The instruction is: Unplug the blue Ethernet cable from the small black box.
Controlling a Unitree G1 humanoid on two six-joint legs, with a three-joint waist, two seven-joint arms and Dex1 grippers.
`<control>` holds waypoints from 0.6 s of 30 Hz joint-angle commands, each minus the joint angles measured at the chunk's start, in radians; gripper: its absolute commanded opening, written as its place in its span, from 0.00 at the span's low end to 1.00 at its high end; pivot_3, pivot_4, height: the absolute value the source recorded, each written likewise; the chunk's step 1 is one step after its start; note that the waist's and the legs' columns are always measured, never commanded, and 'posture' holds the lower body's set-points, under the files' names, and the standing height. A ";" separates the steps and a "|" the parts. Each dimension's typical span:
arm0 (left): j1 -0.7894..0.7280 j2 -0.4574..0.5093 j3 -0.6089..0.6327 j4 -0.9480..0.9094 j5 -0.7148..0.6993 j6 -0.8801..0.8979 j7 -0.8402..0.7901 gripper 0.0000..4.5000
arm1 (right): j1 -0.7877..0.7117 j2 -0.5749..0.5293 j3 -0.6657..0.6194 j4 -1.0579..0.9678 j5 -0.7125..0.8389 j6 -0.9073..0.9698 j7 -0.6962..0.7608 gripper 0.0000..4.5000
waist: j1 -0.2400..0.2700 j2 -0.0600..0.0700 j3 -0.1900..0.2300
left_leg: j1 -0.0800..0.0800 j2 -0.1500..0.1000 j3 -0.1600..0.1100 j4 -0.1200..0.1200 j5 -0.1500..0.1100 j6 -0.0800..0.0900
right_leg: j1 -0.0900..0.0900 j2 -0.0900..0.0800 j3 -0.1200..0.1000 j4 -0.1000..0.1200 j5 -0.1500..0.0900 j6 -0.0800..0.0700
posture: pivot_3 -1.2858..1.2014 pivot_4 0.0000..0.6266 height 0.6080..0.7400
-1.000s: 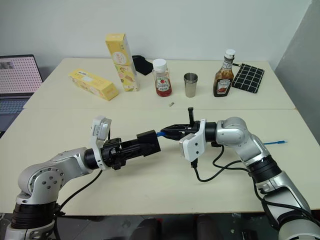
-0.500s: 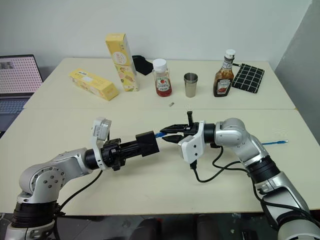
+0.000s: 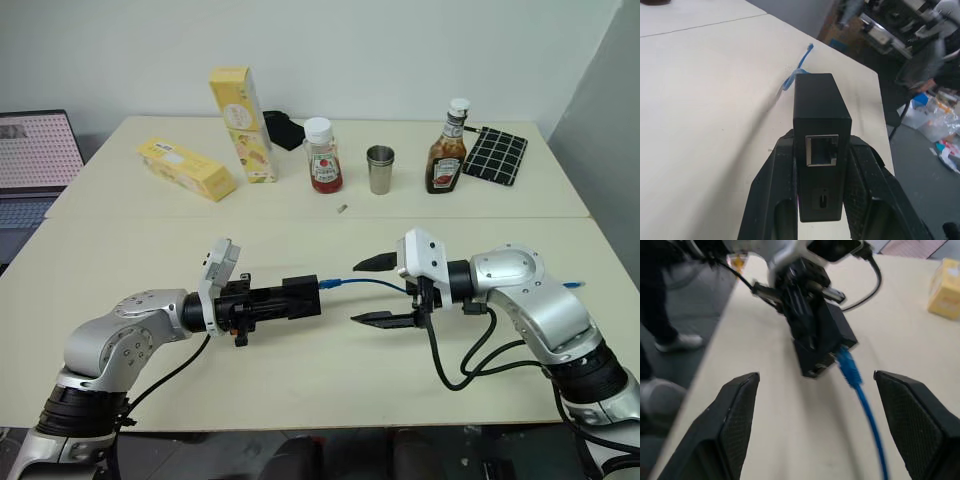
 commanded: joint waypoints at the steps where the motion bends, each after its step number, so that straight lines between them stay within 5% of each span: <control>1: -0.027 -0.003 -0.020 0.008 0.010 -0.049 -0.092 0.17 | -0.018 0.102 -0.053 -0.004 0.101 0.174 -0.142 0.87 | -0.001 0.000 0.000 | 0.000 0.000 0.000 0.000 0.000 0.000 | 0.000 0.000 0.000 0.000 0.000 0.000 | 0.52 0.24 1.00; 18: -0.013 -0.022 0.015 -0.003 -0.010 -0.051 -0.152 0.17 | -0.036 0.232 -0.073 0.046 0.183 0.423 -0.209 0.87 | 0.002 0.000 0.000 | -0.003 0.000 0.001 0.000 0.000 0.000 | -0.003 0.001 -0.001 0.000 0.000 0.000 | 0.52 0.24 1.00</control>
